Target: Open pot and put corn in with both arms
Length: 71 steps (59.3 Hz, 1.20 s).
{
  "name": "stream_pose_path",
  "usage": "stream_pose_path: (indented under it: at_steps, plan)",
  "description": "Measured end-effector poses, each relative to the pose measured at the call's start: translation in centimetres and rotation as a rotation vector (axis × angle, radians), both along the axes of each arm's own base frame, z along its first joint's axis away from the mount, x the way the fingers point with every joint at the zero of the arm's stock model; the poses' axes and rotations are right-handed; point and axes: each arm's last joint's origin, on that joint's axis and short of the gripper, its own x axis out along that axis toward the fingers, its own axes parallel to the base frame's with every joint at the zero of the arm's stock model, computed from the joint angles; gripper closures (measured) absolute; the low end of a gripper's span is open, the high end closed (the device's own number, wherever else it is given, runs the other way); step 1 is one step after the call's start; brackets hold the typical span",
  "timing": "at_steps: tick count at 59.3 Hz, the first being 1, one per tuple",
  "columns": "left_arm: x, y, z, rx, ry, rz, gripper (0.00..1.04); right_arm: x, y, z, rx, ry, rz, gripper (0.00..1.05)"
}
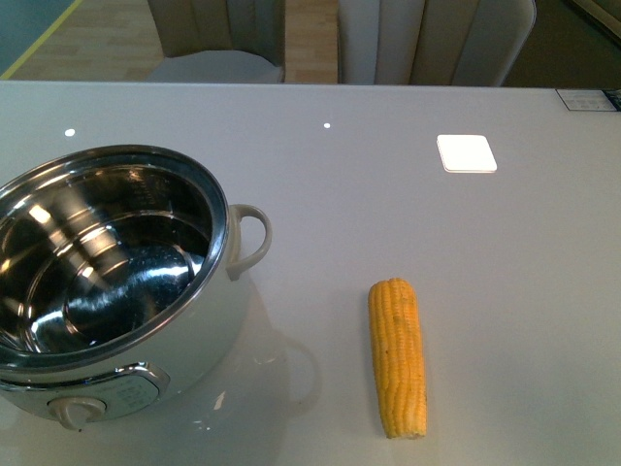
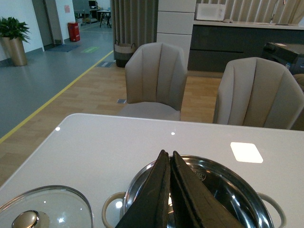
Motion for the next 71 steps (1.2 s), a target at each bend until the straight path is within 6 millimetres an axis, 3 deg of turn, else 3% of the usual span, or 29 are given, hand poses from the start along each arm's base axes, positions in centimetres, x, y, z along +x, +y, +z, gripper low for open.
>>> stream_pose_path:
  at_steps: [3,34,45,51,55,71]
  plan:
    - [0.0,0.0,0.0,0.000,0.000,0.000,0.98,0.0,0.0,0.0,0.000,0.000,0.000,0.09]
    - [0.0,0.0,0.0,0.001,0.001,0.000,0.06,0.0,0.0,0.0,0.000,0.000,0.000,0.09]
    - [0.0,0.0,0.0,0.002,0.001,0.000,0.07,0.0,0.0,0.0,0.007,0.012,-0.003,0.09]
    - [0.0,0.0,0.0,0.002,0.000,-0.001,0.07,0.3,0.0,-0.2,0.161,0.570,-0.082,0.09]
    - [0.0,0.0,0.0,0.002,0.000,0.000,0.07,0.3,0.2,-1.1,0.195,0.722,-0.107,0.09]
    - [0.0,0.0,0.0,0.002,0.000,0.000,0.07,3.5,2.4,-1.6,0.143,0.765,-0.038,0.09]
